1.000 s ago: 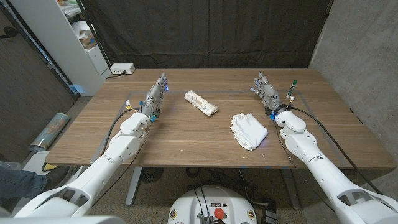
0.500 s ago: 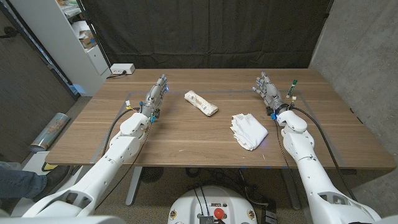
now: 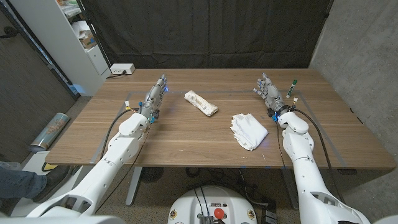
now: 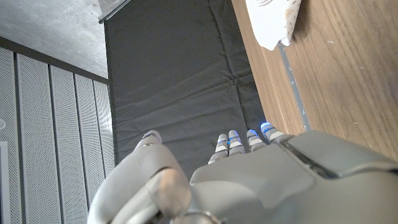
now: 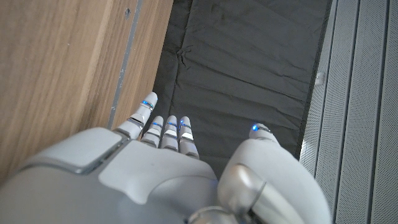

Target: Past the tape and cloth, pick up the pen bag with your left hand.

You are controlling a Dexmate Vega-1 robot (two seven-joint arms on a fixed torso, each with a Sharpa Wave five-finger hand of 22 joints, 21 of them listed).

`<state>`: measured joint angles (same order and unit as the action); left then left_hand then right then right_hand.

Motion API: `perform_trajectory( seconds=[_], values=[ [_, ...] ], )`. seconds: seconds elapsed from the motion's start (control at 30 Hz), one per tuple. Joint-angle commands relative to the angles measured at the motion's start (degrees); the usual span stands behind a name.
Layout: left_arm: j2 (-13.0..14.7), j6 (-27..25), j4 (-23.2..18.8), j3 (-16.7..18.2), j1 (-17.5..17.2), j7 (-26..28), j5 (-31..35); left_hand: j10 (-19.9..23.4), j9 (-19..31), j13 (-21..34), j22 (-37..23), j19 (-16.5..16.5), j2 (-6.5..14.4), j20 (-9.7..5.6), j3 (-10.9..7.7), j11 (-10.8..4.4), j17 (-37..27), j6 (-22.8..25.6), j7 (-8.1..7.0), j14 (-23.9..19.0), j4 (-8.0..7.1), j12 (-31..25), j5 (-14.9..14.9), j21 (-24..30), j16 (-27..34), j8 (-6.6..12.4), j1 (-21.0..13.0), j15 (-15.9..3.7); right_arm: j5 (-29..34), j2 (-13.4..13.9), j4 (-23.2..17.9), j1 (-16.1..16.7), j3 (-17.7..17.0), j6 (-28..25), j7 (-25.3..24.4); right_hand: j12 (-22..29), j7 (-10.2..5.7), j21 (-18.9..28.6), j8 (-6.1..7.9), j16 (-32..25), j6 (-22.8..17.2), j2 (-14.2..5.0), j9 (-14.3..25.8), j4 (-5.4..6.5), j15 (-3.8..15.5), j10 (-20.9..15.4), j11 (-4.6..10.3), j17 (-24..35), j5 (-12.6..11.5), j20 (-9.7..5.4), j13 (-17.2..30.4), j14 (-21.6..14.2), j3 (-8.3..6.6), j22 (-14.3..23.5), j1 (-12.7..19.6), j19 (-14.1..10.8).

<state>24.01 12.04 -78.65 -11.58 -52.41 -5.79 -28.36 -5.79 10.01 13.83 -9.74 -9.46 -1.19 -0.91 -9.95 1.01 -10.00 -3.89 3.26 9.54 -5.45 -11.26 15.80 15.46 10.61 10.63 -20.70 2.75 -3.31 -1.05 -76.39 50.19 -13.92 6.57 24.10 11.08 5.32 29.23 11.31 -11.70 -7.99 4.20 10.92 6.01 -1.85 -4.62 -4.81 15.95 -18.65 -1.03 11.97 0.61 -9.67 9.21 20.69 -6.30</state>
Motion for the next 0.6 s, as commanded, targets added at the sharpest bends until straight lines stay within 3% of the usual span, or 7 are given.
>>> perform_trajectory(
  seconds=[0.03,0.6],
  values=[
    [0.91,-0.19,-2.89,1.45,-2.32,0.4,2.56,-0.2,0.18,-0.03,-0.26,-0.33,0.41,0.48,-0.25,-0.31,-0.33,-0.08,-0.21,0.03,0.33,-0.41,0.08,-0.19,0.32,0.21,-0.65,-0.04,2.23,-2.49,-1.01,0.55,-2.8,-0.03,2.04,0.41,-0.12,-0.11,0.31,-0.37,-0.73,-0.16,0.18,0.01,-0.25,0.05,-0.27,0.06,-0.29,-0.01,0.1,-0.05,-0.08,0.23,0.19,-0.62],
    [1.17,-0.03,-2.77,1.44,-0.97,-0.89,4.25,0.39,0.19,-0.5,-0.27,-0.15,0.62,0.7,-0.23,-0.5,-0.31,0.33,-0.33,-0.37,0.5,-0.64,0.05,-0.55,0.38,0.31,-0.78,-0.16,2.45,-3.47,-2.16,1.53,-3.72,0.51,1.88,0.41,-0.12,-0.55,0.29,-0.36,-0.81,-0.23,0.14,-0.03,-0.25,-0.02,-0.28,-0.16,-0.43,0.0,-0.07,-0.08,0.03,0.23,0.14,-0.75]
  ],
)
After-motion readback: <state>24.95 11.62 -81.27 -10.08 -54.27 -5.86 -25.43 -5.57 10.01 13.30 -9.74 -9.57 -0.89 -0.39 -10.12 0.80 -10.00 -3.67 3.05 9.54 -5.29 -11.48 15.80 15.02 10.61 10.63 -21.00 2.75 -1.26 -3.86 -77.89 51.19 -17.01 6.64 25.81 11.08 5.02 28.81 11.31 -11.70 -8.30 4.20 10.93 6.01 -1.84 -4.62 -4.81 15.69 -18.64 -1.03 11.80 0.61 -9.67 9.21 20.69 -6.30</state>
